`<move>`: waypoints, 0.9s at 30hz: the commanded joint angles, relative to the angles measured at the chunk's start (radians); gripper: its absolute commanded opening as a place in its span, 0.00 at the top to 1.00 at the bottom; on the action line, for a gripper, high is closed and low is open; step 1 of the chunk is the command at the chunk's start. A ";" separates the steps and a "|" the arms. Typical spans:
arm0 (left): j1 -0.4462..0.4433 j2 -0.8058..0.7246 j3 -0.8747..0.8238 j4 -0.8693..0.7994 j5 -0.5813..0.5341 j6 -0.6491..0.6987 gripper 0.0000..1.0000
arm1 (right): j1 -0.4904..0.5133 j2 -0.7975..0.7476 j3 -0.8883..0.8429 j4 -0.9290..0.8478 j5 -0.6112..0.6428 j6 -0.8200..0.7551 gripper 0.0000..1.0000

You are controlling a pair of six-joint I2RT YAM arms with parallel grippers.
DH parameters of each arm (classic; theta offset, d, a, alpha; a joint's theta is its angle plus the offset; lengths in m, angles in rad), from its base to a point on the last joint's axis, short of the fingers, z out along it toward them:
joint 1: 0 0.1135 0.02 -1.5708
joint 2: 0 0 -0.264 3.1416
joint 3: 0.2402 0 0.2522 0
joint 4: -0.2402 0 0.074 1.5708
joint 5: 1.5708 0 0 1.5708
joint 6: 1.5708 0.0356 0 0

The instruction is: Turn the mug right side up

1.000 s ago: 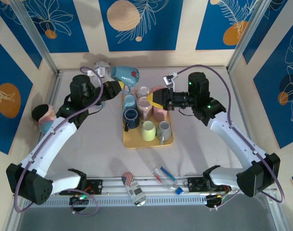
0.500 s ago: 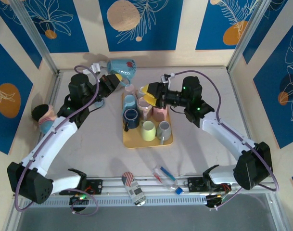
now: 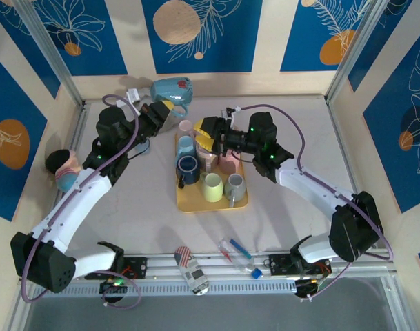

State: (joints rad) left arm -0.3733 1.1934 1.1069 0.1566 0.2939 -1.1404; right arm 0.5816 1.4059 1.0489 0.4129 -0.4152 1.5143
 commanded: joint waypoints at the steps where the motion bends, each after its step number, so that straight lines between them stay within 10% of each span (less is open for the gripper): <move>1: 0.004 -0.017 0.011 0.136 -0.001 -0.027 1.00 | 0.008 0.027 0.037 0.060 0.037 0.034 0.42; 27: 0.005 0.006 -0.007 0.155 0.026 -0.096 1.00 | 0.006 0.221 0.199 0.277 0.018 0.082 0.51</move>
State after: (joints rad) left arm -0.3683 1.2167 1.0878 0.2016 0.2974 -1.2324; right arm 0.5816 1.6112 1.2110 0.6655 -0.4038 1.5757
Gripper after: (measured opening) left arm 0.097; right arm 0.488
